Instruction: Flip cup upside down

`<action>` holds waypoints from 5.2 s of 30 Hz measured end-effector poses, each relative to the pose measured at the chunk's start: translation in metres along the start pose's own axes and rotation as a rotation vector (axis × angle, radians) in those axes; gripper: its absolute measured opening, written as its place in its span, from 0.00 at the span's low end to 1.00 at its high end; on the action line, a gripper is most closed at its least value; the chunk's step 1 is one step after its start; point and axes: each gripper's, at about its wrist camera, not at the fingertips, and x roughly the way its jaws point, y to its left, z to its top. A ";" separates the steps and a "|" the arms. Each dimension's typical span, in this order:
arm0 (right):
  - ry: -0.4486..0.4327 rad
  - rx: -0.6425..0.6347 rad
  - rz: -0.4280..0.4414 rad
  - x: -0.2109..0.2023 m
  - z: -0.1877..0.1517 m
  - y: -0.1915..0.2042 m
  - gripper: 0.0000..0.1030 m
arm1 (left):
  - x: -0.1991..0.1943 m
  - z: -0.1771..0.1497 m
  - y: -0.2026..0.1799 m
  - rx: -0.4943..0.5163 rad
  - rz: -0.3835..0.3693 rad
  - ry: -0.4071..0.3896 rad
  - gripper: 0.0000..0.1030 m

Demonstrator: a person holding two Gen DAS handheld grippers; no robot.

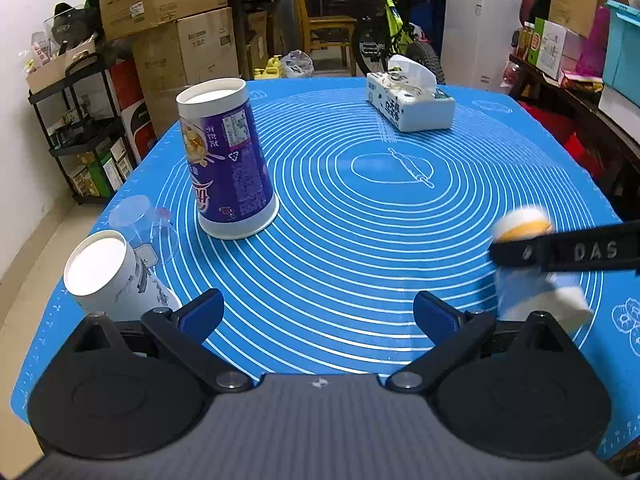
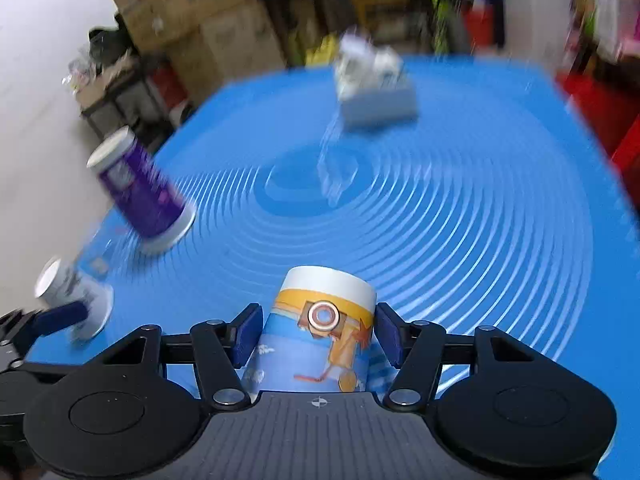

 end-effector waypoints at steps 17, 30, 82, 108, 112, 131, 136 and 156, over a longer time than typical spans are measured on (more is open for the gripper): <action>-0.491 -0.409 -0.306 -0.017 -0.071 0.016 0.62 | 0.000 -0.004 -0.007 -0.020 -0.029 -0.007 0.97; -0.395 -0.231 -0.229 -0.045 -0.084 -0.009 0.60 | -0.017 -0.015 -0.029 0.019 -0.095 -0.024 0.97; -0.225 -0.126 -0.238 -0.160 -0.158 -0.022 0.74 | -0.089 -0.072 -0.062 0.107 -0.188 -0.086 0.97; -0.233 -0.122 -0.249 -0.165 -0.160 -0.027 0.74 | -0.096 -0.071 -0.065 0.111 -0.188 -0.103 0.97; -0.235 -0.122 -0.251 -0.167 -0.160 -0.027 0.74 | -0.096 -0.071 -0.065 0.111 -0.188 -0.103 0.97; -0.243 -0.119 -0.250 -0.172 -0.161 -0.028 0.74 | -0.099 -0.072 -0.066 0.117 -0.186 -0.112 0.97; -0.246 -0.118 -0.251 -0.172 -0.162 -0.028 0.74 | -0.101 -0.072 -0.065 0.118 -0.186 -0.118 0.97; -0.258 -0.112 -0.251 -0.173 -0.164 -0.028 0.74 | -0.105 -0.071 -0.066 0.117 -0.184 -0.128 0.97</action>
